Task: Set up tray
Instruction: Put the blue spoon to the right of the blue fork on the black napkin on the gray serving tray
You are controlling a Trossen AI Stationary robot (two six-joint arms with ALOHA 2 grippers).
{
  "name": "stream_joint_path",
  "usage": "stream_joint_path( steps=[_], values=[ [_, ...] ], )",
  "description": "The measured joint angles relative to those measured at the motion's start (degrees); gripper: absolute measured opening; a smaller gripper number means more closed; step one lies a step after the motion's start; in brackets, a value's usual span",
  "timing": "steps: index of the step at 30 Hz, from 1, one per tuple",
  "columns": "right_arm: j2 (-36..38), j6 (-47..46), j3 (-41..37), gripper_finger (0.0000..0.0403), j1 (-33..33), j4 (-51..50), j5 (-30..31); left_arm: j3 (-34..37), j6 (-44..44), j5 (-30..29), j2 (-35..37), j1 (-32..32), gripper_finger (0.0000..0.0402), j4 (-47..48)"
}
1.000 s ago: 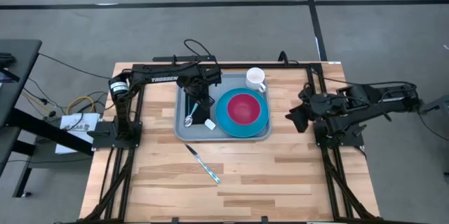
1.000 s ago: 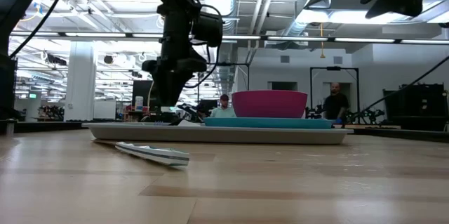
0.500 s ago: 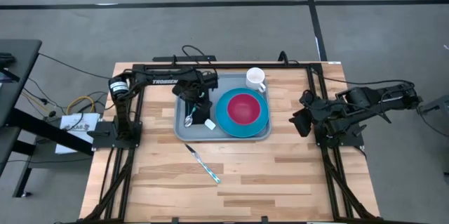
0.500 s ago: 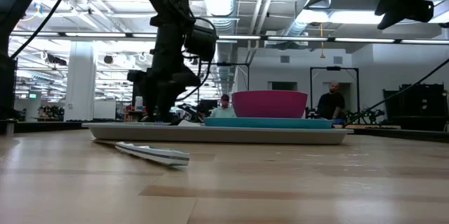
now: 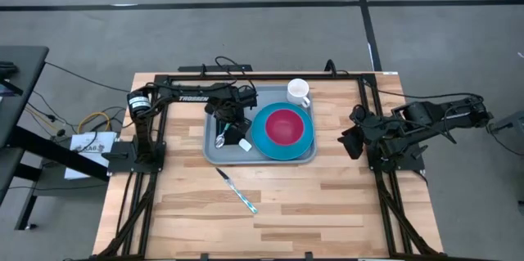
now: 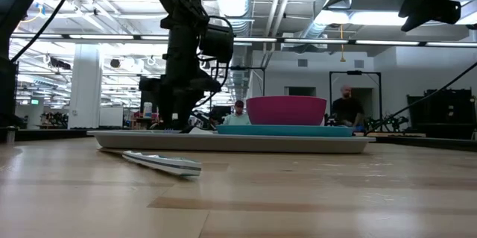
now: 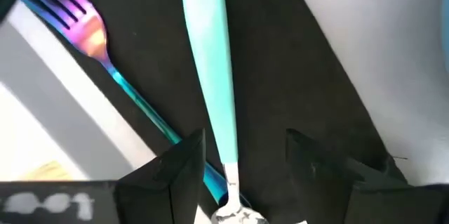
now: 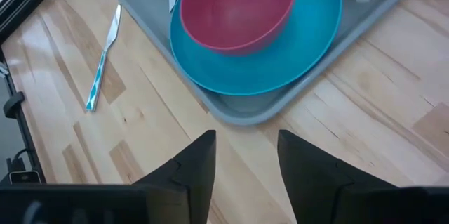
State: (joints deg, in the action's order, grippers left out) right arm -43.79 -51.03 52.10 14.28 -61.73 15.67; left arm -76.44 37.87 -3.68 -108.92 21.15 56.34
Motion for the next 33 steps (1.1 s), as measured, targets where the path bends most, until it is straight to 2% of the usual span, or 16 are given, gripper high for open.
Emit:
stream_joint_path(
  steps=[33],
  values=[
    [0.0,0.42,0.0,0.0134,0.0,0.04,0.91,0.56,4.08,-1.5,0.06,-1.28,0.0182,-1.37]
  ],
)
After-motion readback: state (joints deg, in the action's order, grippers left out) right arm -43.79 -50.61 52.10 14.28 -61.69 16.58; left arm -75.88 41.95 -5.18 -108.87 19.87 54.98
